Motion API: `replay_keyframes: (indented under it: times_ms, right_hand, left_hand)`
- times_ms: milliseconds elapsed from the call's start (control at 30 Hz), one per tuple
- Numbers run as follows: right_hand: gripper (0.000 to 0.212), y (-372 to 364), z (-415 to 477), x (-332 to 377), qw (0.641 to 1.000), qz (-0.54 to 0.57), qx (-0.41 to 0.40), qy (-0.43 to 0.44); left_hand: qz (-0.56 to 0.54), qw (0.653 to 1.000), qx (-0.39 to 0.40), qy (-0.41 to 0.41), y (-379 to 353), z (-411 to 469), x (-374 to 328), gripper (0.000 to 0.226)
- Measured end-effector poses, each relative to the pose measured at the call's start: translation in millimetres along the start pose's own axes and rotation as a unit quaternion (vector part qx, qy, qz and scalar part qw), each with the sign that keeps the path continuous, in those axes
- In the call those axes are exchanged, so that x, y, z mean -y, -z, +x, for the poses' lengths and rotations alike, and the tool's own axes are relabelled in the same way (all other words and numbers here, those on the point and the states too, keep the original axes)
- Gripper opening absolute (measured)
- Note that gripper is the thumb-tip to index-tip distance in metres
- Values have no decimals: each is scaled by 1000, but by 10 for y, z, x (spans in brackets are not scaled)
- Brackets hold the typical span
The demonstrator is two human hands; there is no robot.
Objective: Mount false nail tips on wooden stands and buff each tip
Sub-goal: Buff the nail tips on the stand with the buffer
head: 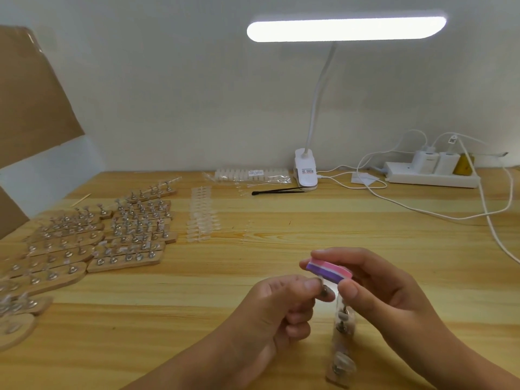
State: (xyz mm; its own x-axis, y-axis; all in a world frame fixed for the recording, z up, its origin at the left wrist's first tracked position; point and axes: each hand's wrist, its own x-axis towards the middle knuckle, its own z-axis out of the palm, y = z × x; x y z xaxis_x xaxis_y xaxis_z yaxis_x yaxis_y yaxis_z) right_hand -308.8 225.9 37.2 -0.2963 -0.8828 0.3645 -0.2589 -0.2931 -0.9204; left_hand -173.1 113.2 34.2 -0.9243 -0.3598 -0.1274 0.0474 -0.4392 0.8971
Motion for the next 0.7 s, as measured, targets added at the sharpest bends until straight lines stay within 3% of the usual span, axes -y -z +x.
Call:
replay_keyframes:
  times_ms: [100,233,367,533,700]
  right_hand:
    - [36,-26,-1,-20,1000,9,20,-5]
    - [37,-12,5,-11,1000,5,2,8]
    - [34,-65,19,-1,1000,16,26,-4]
    - [34,-22,0,34,1000,25,5,3]
    - [34,-73,17,28,999,30,21,-6]
  left_hand:
    - [11,1000,15,-3,-37,-3,23,20]
    - [-22,999,-24,3,-19,20,7,24]
    - [5,1000,8,-2,-58,-9,24,17]
    - [-22,999,-29,7,-15,20,-15,24]
    - [-7,1000,-2,1,-70,-5,17,19]
